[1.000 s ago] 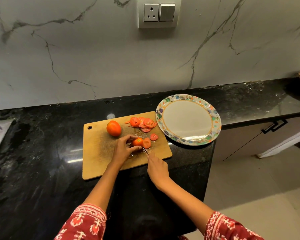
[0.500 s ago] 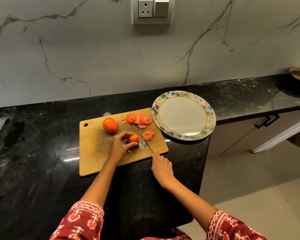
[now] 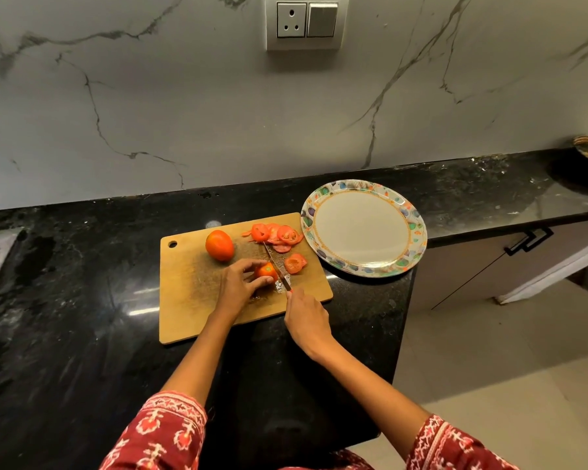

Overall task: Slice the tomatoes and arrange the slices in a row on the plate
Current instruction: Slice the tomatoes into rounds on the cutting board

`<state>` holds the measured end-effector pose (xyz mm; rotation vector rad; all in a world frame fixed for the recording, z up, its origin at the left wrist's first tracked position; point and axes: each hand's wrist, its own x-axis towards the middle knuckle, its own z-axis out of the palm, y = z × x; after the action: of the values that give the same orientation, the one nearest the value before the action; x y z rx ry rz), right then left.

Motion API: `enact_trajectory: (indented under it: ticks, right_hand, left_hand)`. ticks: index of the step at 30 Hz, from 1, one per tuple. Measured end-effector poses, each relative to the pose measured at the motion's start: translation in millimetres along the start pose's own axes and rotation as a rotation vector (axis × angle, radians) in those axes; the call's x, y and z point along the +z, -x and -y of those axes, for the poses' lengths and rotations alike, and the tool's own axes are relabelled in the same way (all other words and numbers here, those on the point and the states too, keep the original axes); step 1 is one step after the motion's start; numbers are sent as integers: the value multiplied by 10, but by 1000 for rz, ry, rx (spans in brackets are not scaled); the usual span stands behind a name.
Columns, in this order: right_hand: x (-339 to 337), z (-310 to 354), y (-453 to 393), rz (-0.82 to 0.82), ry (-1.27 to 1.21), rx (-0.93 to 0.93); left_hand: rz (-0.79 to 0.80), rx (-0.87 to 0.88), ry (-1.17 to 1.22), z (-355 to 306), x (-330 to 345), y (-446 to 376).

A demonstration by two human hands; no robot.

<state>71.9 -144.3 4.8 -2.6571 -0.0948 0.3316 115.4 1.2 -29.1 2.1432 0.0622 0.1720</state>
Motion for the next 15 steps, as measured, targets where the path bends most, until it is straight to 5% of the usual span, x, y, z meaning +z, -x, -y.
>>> enact_trajectory:
  ticks: [15]
  right_hand:
    - [38,134,-110,-10,88,-10]
  left_hand:
    - [-7,33,-22,-5,15,23]
